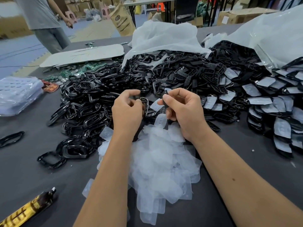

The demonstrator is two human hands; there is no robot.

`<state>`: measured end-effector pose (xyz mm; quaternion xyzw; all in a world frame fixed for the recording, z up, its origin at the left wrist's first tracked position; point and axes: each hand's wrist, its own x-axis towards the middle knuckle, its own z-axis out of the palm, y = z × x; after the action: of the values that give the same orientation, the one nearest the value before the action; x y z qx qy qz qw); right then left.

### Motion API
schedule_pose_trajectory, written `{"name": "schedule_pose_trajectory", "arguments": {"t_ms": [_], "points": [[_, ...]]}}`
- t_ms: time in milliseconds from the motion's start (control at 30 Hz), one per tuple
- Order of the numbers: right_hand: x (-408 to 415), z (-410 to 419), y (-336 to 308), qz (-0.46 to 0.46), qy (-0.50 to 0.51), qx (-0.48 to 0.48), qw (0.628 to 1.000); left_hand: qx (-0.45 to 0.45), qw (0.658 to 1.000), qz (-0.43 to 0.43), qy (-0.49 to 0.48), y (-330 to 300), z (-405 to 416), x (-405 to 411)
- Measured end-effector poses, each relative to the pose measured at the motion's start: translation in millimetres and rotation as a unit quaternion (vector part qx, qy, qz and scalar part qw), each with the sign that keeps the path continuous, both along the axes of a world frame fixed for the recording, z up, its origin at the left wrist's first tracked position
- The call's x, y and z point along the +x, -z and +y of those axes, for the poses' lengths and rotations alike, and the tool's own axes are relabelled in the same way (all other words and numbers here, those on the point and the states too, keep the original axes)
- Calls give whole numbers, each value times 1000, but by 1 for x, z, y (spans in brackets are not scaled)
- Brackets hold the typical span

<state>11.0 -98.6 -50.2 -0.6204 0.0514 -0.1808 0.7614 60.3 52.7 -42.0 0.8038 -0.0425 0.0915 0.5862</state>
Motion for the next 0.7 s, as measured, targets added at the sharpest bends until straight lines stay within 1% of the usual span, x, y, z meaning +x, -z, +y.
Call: {"name": "schedule_pose_trajectory", "arguments": {"t_ms": [233,433,567,700], "points": [[-1,0,-1,12,-21,27,999,-34,999,6,25,2,-5,-1],[-1,-1,0,12,-26,21,999,-74,997,23,29,5,-8,-2],[0,-2,2,6,-13,0,1000,-98,994,28,47,7,-8,-3],[-1,-2,2,0,2,5,1000,-133,988,41,62,8,-8,-1]]}}
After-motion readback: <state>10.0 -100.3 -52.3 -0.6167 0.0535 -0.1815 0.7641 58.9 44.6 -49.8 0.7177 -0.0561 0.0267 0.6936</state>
